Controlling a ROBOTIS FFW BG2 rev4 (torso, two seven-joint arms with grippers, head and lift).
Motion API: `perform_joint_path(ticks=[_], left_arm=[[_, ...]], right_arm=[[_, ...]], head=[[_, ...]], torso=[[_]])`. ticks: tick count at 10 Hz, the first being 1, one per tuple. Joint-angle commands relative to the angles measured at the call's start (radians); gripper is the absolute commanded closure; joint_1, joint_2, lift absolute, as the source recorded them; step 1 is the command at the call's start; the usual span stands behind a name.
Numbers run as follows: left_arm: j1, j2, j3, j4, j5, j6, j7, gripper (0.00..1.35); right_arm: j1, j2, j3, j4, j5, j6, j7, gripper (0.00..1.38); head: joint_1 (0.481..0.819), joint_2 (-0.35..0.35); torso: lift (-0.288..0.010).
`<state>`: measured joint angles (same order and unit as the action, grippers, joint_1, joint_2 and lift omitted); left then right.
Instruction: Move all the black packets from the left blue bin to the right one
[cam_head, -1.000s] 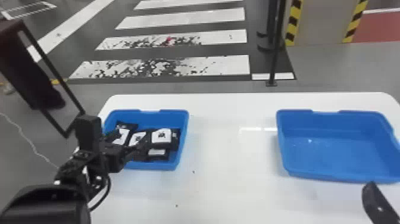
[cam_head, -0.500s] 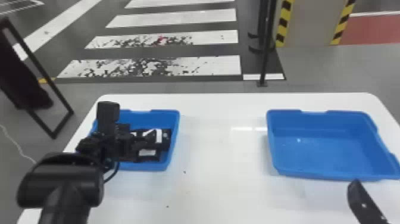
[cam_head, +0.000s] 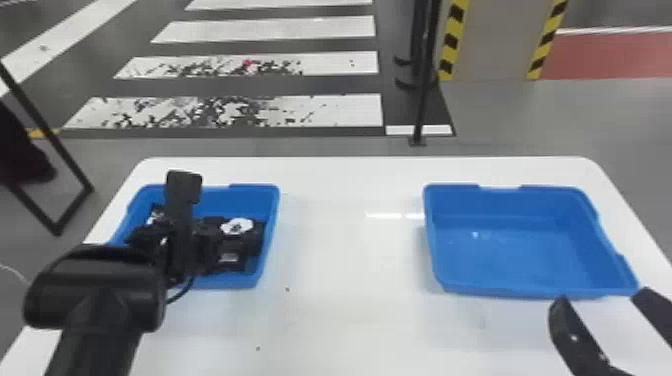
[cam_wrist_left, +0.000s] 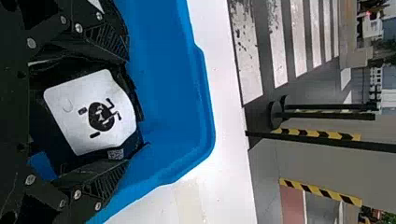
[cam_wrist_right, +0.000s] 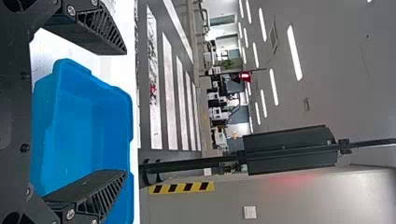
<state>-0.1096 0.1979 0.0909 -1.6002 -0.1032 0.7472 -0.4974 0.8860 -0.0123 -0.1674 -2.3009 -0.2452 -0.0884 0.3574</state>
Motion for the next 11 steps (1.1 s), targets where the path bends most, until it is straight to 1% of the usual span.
perform_joint_path(ticks=[1,2,3,4,5,6,7,8,9,10,11], left_arm=[[-0.006,0.008,-0.017,0.006,-0.006,0.053,-0.007,0.67],[-0.006,0.008,-0.019,0.004,-0.026,0.038,-0.012,1.08],[-0.003,0.006,-0.017,-0.001,-0.020,0.038,-0.015,1.11],[0.011,0.006,-0.011,-0.053,-0.048,0.041,-0.020,1.16],[0.041,0.005,0.003,-0.121,-0.056,0.075,-0.023,1.16],[0.083,0.002,0.037,-0.202,-0.054,0.099,-0.029,1.16],[0.144,-0.002,0.079,-0.320,-0.048,0.131,-0.035,1.16],[0.205,-0.006,0.116,-0.428,-0.022,0.149,-0.041,1.16],[0.259,-0.009,0.144,-0.507,0.027,0.149,-0.049,1.16],[0.313,-0.015,0.162,-0.568,0.097,0.126,-0.056,1.16],[0.360,-0.026,0.166,-0.595,0.179,0.092,-0.069,1.16]], right_arm=[[-0.002,0.000,0.002,0.000,-0.002,0.000,0.000,0.12],[-0.002,-0.002,0.002,0.000,-0.004,0.000,0.000,0.12],[0.000,-0.002,0.002,0.000,-0.004,0.000,0.000,0.12],[0.000,-0.002,0.002,0.000,-0.004,0.000,0.000,0.12],[0.000,-0.002,0.002,0.000,-0.004,0.000,0.000,0.12],[0.000,-0.002,0.002,0.000,-0.004,0.000,0.000,0.12],[-0.002,-0.002,0.004,0.000,-0.006,0.000,0.000,0.12],[-0.002,-0.002,0.004,0.000,-0.014,0.000,0.000,0.12],[-0.010,-0.005,0.010,0.000,-0.024,0.000,0.002,0.12],[-0.027,-0.023,0.036,0.010,-0.056,0.002,0.008,0.12],[-0.049,-0.048,0.074,0.022,-0.100,0.002,0.011,0.13]], head=[[0.695,0.077],[0.695,0.074],[0.695,0.075],[0.695,0.075],[0.695,0.075],[0.695,0.077],[0.695,0.086],[0.695,0.101],[0.695,0.114],[0.695,0.118],[0.695,0.117]], torso=[[-0.140],[-0.140],[-0.140],[-0.140],[-0.140],[-0.140],[-0.140],[-0.140],[-0.140],[-0.140],[-0.140]])
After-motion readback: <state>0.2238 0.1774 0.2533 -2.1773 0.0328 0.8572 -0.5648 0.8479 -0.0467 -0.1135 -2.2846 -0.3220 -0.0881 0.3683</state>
